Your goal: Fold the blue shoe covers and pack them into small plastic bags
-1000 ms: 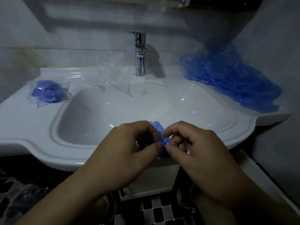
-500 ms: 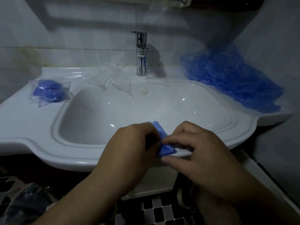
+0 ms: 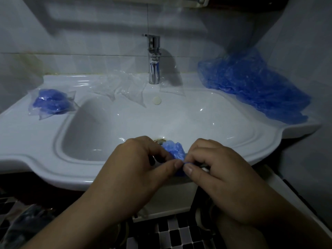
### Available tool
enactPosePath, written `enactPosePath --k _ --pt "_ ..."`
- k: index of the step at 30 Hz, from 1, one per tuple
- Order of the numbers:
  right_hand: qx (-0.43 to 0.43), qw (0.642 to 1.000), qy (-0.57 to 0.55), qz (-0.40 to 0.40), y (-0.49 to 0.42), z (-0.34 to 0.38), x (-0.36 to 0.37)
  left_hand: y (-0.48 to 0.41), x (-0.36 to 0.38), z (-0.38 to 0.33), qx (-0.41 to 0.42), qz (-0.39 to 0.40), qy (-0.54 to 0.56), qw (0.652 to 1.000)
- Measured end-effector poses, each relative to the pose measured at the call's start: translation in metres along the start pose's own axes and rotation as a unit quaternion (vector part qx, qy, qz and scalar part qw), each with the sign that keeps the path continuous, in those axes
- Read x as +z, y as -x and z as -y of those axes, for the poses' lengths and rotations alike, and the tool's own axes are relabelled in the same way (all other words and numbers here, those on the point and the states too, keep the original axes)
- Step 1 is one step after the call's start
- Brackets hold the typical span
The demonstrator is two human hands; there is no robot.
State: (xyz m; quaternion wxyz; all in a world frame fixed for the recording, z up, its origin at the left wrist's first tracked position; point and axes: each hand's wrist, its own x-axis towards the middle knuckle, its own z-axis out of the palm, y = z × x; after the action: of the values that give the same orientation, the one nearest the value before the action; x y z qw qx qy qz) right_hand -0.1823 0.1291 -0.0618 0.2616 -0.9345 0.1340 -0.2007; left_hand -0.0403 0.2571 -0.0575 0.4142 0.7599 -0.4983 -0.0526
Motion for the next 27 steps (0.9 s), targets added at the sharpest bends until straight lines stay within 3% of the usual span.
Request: enactPosePath --k 5,9,11,14,17,27 --pt "0.025 0.999 -0.014 -0.015 -0.001 0.003 0.003 0.000 0.006 -0.005 -0.030 -0.014 -0.044 0.998" --pt "0.050 0.993 -0.048 -0.096 -0.002 0.000 0.003 -0.001 0.013 -0.006 -0.019 -0.011 -0.102 0.995" --pt "0.023 0.993 -0.028 -0.114 -0.002 0.001 0.002 -0.001 0.014 -0.003 -0.016 -0.006 -0.120 0.993" --pt "-0.030 0.997 -0.034 -0.056 -0.001 0.003 0.000 -0.001 0.015 -0.001 -0.014 -0.011 -0.127 0.992" --pt "-0.019 1.000 -0.012 -0.011 -0.002 -0.002 -0.001 -0.002 0.015 0.000 -0.023 -0.033 -0.112 0.993" --pt "0.019 0.999 -0.030 -0.028 -0.004 -0.004 0.000 -0.002 -0.007 -0.003 0.006 0.070 -0.054 0.996"
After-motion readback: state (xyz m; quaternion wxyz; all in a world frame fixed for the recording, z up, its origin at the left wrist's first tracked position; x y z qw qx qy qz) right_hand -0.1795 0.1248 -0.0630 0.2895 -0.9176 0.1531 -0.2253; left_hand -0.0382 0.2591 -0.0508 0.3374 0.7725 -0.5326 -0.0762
